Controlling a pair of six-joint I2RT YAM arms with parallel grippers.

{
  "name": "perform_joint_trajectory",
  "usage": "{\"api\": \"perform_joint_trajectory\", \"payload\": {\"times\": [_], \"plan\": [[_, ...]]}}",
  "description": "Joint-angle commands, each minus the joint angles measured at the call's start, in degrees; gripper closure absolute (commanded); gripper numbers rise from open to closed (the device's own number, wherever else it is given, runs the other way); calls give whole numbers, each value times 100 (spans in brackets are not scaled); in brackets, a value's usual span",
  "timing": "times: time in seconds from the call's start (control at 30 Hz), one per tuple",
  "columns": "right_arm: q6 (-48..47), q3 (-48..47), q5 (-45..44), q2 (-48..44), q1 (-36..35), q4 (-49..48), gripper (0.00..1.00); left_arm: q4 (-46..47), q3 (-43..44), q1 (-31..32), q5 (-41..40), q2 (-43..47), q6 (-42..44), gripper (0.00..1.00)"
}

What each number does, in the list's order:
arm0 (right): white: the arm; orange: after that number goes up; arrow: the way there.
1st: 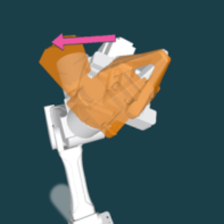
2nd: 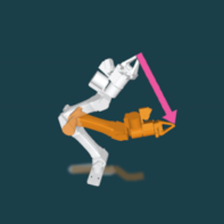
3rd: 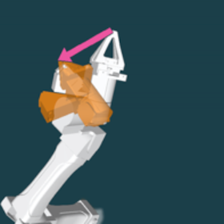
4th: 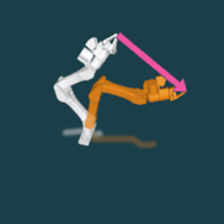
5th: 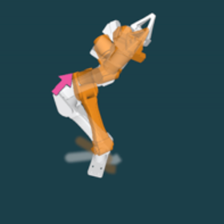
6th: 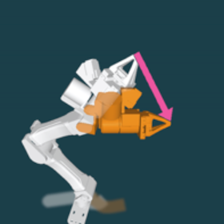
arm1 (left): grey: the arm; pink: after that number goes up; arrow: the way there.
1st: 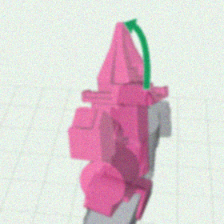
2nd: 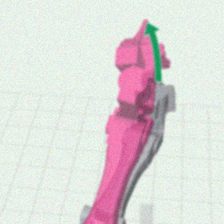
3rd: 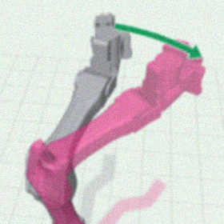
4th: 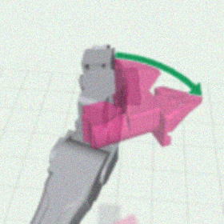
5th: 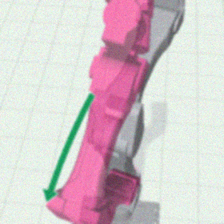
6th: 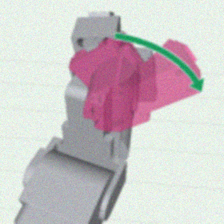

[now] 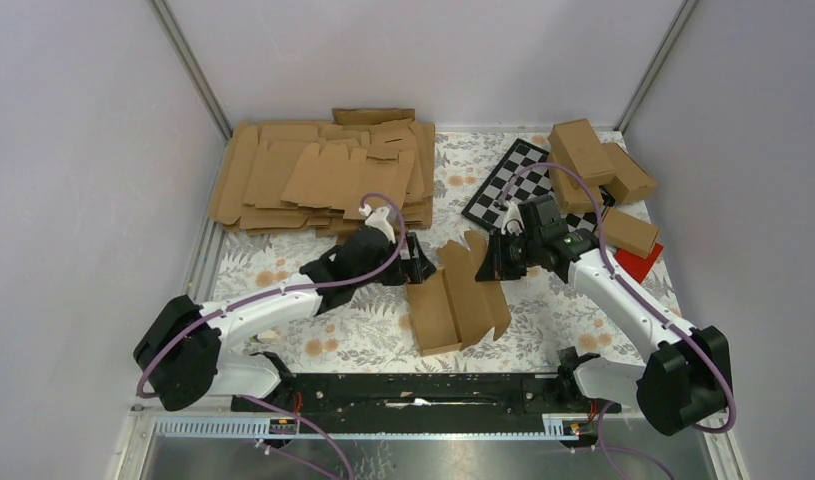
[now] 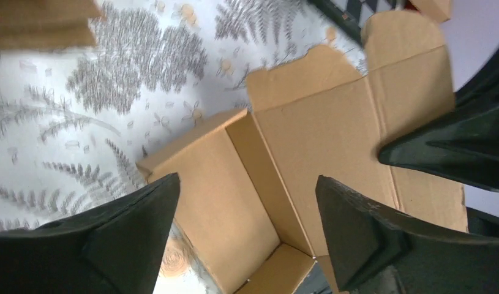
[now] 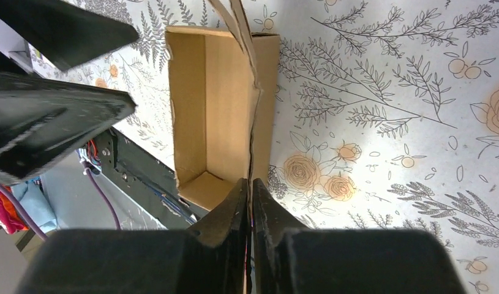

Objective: Fold the paper box

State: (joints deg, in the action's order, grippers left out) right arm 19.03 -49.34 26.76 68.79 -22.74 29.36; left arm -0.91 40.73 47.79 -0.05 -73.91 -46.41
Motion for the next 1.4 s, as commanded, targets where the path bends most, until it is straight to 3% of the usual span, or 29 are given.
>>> {"api": "perform_joint_trajectory", "payload": {"times": [0.0, 0.23, 0.43, 0.8, 0.97, 1.07, 1.23, 1.3, 1.37], "plan": [[-290, -564, -137, 137, -20, 446, 90, 878, 76, -389, 664, 132, 1070, 6], [-383, -1056, -39, 398, -20, 747, 92, 2630, 310, -915, 2087, -755, 1359, 4], [-499, -1411, -435, 528, -92, 1042, 93, 2936, 894, -929, 2477, -1495, 1610, 9], [-571, -1736, -941, 879, -300, 1273, 92, 3279, 1419, -1052, 3128, -2228, 1797, 8], [-531, -1692, -1074, 864, -303, 1205, 92, 3228, 1369, -1052, 3349, -2224, 1882, 28], [-507, -1670, -1037, 877, -309, 1124, 92, 3037, 1437, -1052, 3380, -2273, 1864, 45], [-492, -1713, -1019, 902, -310, 1075, 93, 2953, 1400, -1045, 3439, -2280, 1841, 55], [-488, -1734, -976, 922, -322, 1079, 93, 2941, 1350, -1050, 3295, -2227, 1857, 51], [-504, -1731, -961, 921, -348, 1079, 93, 2833, 1320, -1060, 2979, -2124, 1952, 33]]}}
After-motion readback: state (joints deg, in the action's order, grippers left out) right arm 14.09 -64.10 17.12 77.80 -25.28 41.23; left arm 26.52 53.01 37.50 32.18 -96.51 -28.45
